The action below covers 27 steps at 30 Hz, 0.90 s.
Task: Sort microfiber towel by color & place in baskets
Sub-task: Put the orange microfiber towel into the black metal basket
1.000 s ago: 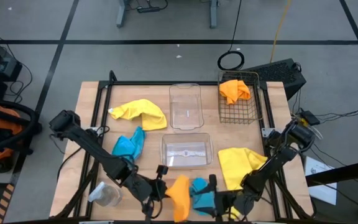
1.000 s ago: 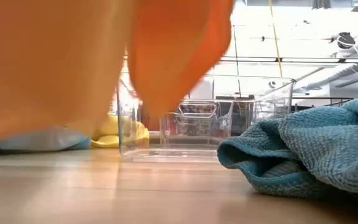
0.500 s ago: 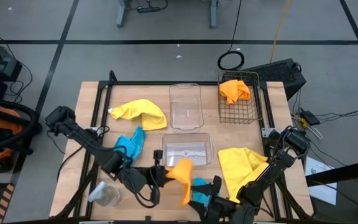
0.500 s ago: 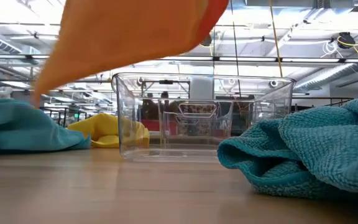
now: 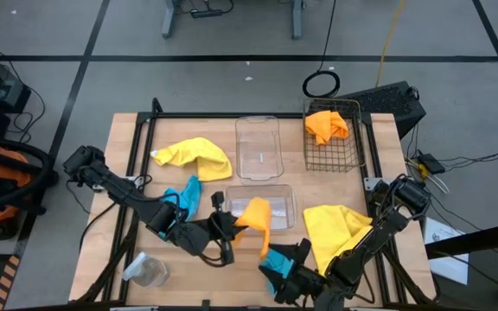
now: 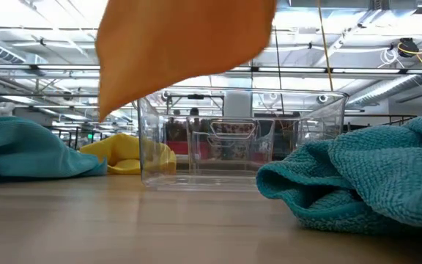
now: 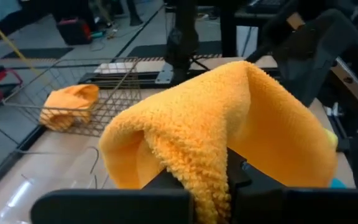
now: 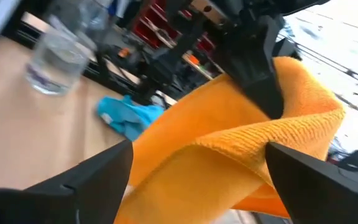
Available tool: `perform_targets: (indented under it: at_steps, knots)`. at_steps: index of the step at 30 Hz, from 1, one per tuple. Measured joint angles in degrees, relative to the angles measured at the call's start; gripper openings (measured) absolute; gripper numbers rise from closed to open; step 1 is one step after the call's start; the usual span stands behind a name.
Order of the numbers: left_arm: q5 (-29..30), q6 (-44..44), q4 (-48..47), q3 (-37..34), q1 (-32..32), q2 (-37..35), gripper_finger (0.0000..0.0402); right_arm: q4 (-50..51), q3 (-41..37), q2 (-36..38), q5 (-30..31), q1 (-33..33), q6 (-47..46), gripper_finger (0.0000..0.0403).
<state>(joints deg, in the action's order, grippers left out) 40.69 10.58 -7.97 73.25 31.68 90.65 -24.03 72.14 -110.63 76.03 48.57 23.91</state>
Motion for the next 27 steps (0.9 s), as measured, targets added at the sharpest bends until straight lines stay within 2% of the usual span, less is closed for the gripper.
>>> perform_targets:
  at_steps: [5,10,16,19,23,27]
  knots:
    - [-0.60,1.10,1.87,-0.02,-0.99,0.00,0.0020,-0.15,0.00,0.00,2.70,-1.28,4.55,0.0354]
    - [-7.78,-0.60,7.47,-0.02,-1.06,0.02,0.0020,-1.00,0.00,0.00,6.80,-4.57,7.22,0.0353]
    - [-14.02,-0.88,7.85,-0.02,-0.96,0.02,0.0020,-2.87,0.00,0.00,5.70,-7.84,6.84,0.0353]
    - [-17.33,-2.09,7.91,-0.02,-0.92,0.02,0.0020,-3.80,0.00,0.02,1.67,-8.97,6.57,0.0353]
    - [-20.60,-6.60,9.88,-0.04,-0.79,0.02,0.0020,-8.61,0.00,0.02,-8.98,-9.80,6.02,0.0349]
    - [-24.39,-10.99,11.16,-0.04,-0.81,0.02,0.0020,-11.71,0.00,0.02,-15.25,-10.09,4.97,0.0312]
